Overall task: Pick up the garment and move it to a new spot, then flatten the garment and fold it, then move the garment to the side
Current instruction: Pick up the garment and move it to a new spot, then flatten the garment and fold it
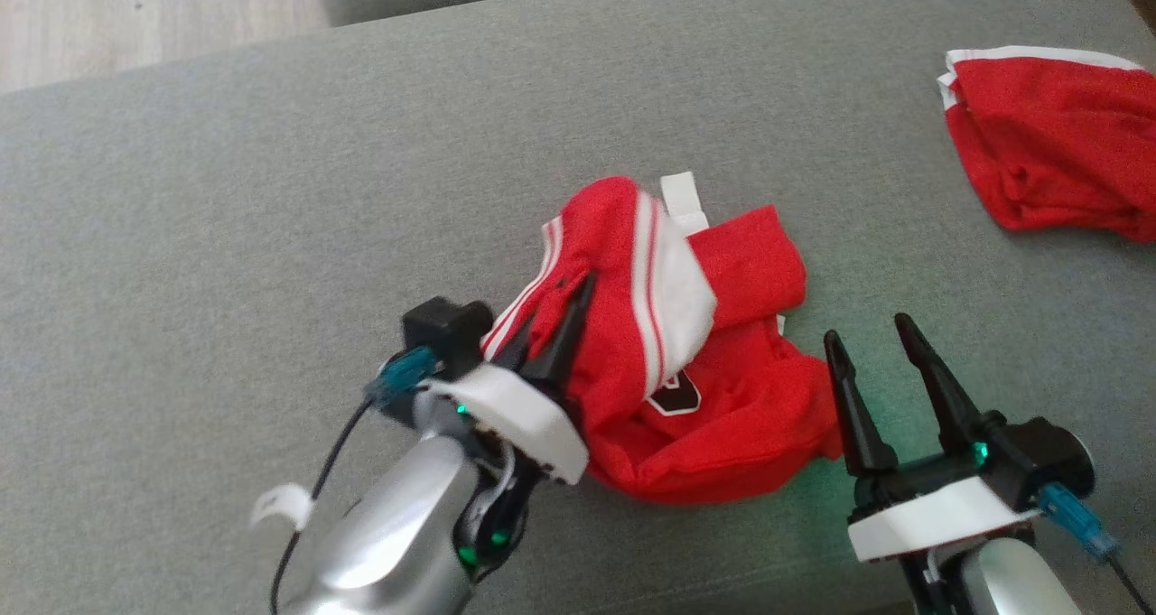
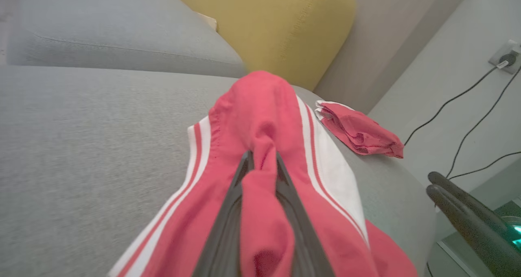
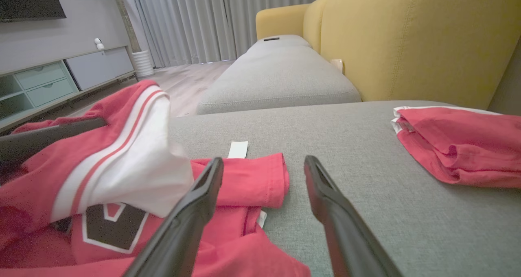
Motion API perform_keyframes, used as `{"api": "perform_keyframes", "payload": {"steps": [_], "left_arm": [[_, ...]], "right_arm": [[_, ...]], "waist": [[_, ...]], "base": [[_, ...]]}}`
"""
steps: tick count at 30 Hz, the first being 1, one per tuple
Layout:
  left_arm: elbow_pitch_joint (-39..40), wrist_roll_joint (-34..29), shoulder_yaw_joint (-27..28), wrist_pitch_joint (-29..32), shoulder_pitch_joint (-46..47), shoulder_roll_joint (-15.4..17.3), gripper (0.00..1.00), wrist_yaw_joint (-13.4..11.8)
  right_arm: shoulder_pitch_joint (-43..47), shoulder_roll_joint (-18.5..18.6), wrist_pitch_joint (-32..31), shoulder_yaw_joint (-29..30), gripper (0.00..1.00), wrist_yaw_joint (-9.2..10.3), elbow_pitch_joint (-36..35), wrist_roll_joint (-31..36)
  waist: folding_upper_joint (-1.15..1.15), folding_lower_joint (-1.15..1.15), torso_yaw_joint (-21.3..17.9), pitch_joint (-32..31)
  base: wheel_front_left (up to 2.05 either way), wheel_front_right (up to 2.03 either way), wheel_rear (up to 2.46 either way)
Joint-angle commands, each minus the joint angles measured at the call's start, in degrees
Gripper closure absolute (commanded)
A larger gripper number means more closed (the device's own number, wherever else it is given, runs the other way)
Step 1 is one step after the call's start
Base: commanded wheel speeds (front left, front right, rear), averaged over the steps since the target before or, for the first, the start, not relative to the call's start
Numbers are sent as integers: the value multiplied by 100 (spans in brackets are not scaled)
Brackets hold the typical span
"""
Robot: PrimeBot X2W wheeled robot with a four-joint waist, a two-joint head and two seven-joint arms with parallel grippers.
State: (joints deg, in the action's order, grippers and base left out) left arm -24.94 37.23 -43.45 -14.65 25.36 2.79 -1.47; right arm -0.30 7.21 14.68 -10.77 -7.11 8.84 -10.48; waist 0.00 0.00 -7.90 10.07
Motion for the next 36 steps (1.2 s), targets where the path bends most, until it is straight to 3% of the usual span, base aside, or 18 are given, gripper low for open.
{"api": "perform_keyframes", "payload": {"steps": [1,3,4,11,16,21,26,27,33,36], "left_arm": [[228,-168,406,-34,77,9,92,71],[277,-337,712,-34,-215,9,38,107],[307,-474,845,-34,-331,9,0,109],[601,-1294,1903,-34,-1348,11,0,-2],[422,-1642,2252,-34,-1150,45,0,211],[-365,-1802,1921,238,-68,31,0,462],[-1086,-1555,1261,1196,861,13,0,596],[-1086,-1555,1261,1196,861,13,0,596],[-1812,-1311,317,2715,1387,11,0,547],[-1990,-1356,76,2873,1483,10,0,570]], "right_arm": [[-6,93,32,-68,0,-37,-207,62],[47,97,32,-11,0,-37,-214,66],[75,95,32,13,0,-37,-212,70],[231,23,32,57,0,-37,-172,59],[261,4,32,-6,0,-37,-163,50],[195,22,32,-133,0,-37,-142,28],[140,61,32,-155,0,-37,-114,12],[140,61,32,-155,0,-37,-114,12],[99,48,32,-151,0,-37,-124,15],[79,18,32,-134,0,-37,-137,8]], "waist": [[0,0,60,22],[0,0,121,-1],[0,0,151,-22],[0,0,321,-309],[0,0,366,-398],[0,0,231,-336],[0,0,11,-227],[0,0,11,-227],[0,0,-151,-140],[0,0,-166,-98]], "base": [[0,0,0],[0,0,0],[0,0,0],[0,0,0],[0,0,0],[0,0,0],[0,0,0],[0,0,0],[0,0,0],[0,0,0]]}}
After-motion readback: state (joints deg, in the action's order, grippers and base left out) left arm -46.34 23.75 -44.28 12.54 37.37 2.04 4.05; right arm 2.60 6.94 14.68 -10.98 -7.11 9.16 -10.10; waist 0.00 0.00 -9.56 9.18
